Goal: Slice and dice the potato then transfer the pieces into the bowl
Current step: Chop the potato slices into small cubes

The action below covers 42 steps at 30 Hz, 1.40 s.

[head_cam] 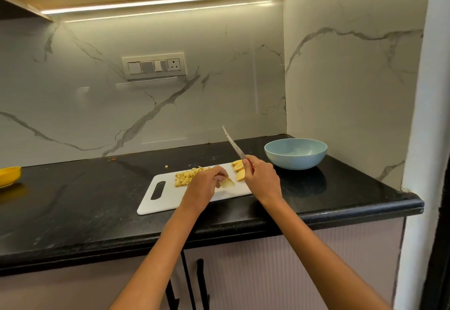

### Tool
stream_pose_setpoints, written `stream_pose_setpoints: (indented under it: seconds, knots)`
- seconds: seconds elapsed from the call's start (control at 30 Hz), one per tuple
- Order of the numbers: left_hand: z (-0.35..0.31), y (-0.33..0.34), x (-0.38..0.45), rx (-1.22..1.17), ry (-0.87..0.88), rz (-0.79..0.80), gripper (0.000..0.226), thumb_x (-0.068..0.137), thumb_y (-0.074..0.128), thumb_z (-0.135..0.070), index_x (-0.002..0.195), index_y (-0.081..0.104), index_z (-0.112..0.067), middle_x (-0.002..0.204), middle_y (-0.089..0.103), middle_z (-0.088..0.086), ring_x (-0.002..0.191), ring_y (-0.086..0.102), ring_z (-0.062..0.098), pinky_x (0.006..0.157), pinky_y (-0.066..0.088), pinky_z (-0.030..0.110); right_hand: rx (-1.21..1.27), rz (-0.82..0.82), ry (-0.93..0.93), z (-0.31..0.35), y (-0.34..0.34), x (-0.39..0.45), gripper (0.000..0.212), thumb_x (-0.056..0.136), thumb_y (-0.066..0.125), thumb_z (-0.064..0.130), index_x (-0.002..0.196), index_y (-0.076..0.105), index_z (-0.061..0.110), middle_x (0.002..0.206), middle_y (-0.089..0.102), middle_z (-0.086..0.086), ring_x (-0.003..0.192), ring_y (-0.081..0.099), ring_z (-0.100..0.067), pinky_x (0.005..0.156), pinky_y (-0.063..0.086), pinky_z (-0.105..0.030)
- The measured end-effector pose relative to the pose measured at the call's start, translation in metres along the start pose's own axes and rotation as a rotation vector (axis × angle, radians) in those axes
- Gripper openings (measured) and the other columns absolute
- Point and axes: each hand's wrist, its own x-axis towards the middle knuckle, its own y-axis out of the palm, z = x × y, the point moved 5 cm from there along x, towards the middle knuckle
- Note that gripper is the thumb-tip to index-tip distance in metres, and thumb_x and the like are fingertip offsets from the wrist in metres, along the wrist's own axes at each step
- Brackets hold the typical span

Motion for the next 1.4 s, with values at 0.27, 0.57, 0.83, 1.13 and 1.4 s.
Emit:
stream_pose_setpoints:
  seconds: [0.27, 0.57, 0.83, 1.13, 1.4]
  knots:
    - [0.028, -0.008, -0.008, 0.015, -0.219, -0.059, 0.018, 0.091, 0.055, -0.004, 0.097, 0.069, -0.014, 0.114, 0.065, 0.002, 0.107, 0.058, 0.016, 0.086, 0.038, 0.017, -0.015, 0.057, 0.009, 0.004, -0.003, -0.005, 0.033, 0.101, 0.041, 0.026, 0.124, 0.059, 0.012, 0.098, 0.069, -0.006, 0.082, 0.063, -0.015, 0.071, 0.052, -0.027]
    - [0.036, 0.002, -0.006, -0.097, -0.221, 0.093, 0.024, 0.087, 0.064, -0.016, 0.11, 0.069, -0.02, 0.112, 0.066, -0.004, 0.094, 0.056, 0.011, 0.086, 0.045, 0.025, -0.393, 0.368, 0.035, 0.016, 0.011, -0.029, 0.025, 0.1, 0.039, 0.024, 0.108, 0.058, 0.011, 0.104, 0.063, -0.007, 0.09, 0.06, -0.02, 0.074, 0.043, -0.027]
    - [0.034, 0.004, -0.008, -0.147, -0.25, 0.178, 0.023, 0.087, 0.064, -0.023, 0.109, 0.068, -0.026, 0.108, 0.061, -0.014, 0.097, 0.051, 0.008, 0.085, 0.041, 0.027, -0.415, 0.432, 0.131, 0.025, 0.009, -0.029, 0.021, 0.097, 0.045, 0.02, 0.111, 0.057, 0.009, 0.107, 0.062, -0.008, 0.095, 0.06, -0.02, 0.075, 0.043, -0.026]
    - [0.035, 0.01, -0.003, -0.132, -0.347, 0.06, 0.011, 0.081, 0.07, -0.032, 0.091, 0.071, -0.029, 0.098, 0.067, -0.013, 0.089, 0.052, 0.009, 0.092, 0.045, 0.043, -0.433, 0.48, 0.122, 0.039, 0.004, -0.035, 0.025, 0.096, 0.047, 0.021, 0.118, 0.054, 0.009, 0.115, 0.059, -0.008, 0.103, 0.057, -0.022, 0.083, 0.043, -0.028]
    - [0.04, 0.009, -0.003, -0.14, -0.337, 0.045, 0.015, 0.081, 0.071, -0.025, 0.094, 0.075, -0.021, 0.095, 0.071, -0.005, 0.074, 0.05, 0.005, 0.08, 0.048, 0.034, -0.47, 0.483, 0.098, 0.044, 0.001, -0.042, 0.026, 0.098, 0.046, 0.02, 0.12, 0.053, 0.01, 0.116, 0.059, -0.008, 0.102, 0.058, -0.02, 0.08, 0.043, -0.026]
